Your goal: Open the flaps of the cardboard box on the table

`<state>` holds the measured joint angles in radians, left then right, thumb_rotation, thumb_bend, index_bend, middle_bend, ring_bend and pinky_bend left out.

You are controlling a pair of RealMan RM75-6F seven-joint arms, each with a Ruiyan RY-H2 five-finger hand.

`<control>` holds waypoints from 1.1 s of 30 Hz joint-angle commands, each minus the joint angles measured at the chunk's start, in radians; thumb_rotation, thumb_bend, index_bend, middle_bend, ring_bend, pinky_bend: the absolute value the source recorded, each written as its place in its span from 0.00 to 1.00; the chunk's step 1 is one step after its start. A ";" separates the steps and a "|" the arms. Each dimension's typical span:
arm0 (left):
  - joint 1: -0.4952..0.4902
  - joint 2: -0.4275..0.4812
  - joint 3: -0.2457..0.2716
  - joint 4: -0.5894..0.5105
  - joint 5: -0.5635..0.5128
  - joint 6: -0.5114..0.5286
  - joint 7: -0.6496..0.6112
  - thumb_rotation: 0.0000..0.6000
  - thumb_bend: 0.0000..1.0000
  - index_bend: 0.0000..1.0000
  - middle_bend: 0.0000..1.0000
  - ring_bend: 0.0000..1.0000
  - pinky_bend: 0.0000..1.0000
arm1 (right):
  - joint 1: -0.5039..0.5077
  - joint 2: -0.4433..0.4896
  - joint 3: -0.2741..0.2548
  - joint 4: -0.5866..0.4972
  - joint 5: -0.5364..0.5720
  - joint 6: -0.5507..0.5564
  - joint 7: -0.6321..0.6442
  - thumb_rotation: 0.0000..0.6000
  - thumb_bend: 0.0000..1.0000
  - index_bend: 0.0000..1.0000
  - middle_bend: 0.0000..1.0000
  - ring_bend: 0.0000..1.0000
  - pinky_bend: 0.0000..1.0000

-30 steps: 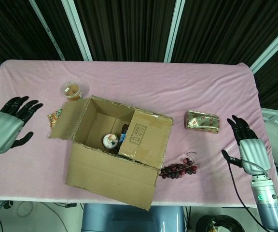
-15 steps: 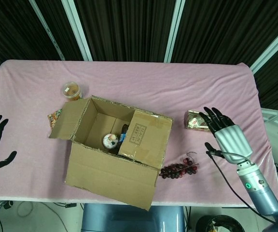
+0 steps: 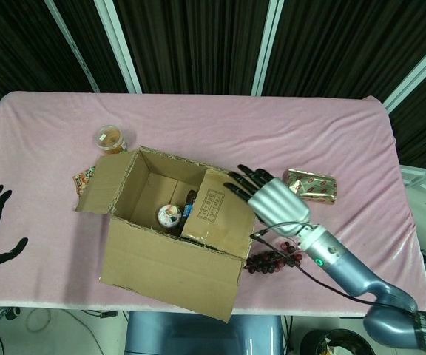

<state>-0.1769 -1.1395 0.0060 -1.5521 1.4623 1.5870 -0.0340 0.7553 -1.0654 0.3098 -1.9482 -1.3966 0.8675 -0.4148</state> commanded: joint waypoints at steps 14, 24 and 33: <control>0.005 0.018 -0.030 0.007 -0.023 -0.065 -0.091 1.00 0.21 0.00 0.00 0.00 0.03 | 0.347 -0.322 -0.004 0.248 0.289 -0.205 -0.258 1.00 1.00 0.35 0.29 0.16 0.27; 0.009 0.023 -0.043 0.003 -0.026 -0.087 -0.111 1.00 0.21 0.00 0.00 0.00 0.03 | 0.424 -0.351 -0.066 0.316 0.374 -0.211 -0.324 1.00 1.00 0.49 0.40 0.20 0.27; 0.014 0.023 -0.054 -0.002 -0.020 -0.097 -0.114 1.00 0.21 0.00 0.00 0.00 0.03 | 0.462 -0.314 -0.110 0.292 0.383 -0.167 -0.369 1.00 1.00 0.55 0.48 0.22 0.27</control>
<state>-0.1629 -1.1161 -0.0483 -1.5542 1.4421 1.4898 -0.1477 1.2117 -1.3859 0.2027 -1.6486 -1.0161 0.6932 -0.7791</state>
